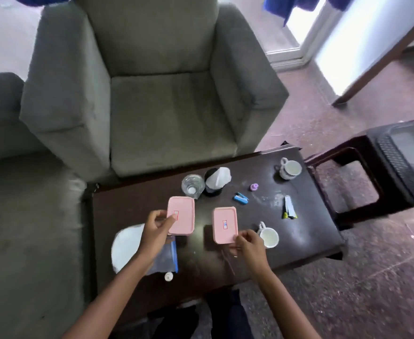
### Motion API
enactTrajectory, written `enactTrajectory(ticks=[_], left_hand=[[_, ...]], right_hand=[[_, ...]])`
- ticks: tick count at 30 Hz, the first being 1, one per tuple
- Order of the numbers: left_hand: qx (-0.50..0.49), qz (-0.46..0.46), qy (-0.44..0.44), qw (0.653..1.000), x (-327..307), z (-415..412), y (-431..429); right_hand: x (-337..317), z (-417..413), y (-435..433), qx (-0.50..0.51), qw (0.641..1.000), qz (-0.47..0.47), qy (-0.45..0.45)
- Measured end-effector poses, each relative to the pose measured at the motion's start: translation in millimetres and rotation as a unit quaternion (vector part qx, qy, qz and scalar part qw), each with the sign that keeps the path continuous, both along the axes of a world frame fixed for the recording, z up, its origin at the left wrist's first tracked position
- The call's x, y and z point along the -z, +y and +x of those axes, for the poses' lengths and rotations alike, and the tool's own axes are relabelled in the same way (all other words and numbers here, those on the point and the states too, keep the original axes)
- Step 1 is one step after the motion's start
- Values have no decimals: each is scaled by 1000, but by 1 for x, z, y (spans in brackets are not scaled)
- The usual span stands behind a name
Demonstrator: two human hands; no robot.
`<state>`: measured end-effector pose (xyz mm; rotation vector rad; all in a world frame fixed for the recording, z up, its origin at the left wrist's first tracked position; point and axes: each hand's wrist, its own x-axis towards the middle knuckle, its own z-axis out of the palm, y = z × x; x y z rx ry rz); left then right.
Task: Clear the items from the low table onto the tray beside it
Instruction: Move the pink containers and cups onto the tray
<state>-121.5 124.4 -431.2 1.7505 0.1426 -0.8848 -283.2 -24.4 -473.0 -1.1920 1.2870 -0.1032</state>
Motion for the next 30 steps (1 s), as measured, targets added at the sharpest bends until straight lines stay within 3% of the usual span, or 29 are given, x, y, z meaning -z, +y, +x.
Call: enactTrajectory(ticks=[6, 11, 16, 23, 30], left_hand=[[86, -48, 20, 995, -61, -34, -56], [152, -82, 19, 985, -90, -95, -132], [204, -98, 21, 974, -105, -178, -222], [228, -131, 107, 959, -111, -291, -326], [243, -148, 162, 945, -111, -343, -413]], right_hand=[[-65, -68, -20, 158, 983, 18, -92], [-97, -137, -77, 223, 968, -30, -109], [-116, -218, -151, 241, 962, -55, -116], [-147, -327, -246, 257, 954, -83, -130], [-139, -377, -331, 283, 946, -86, -130]])
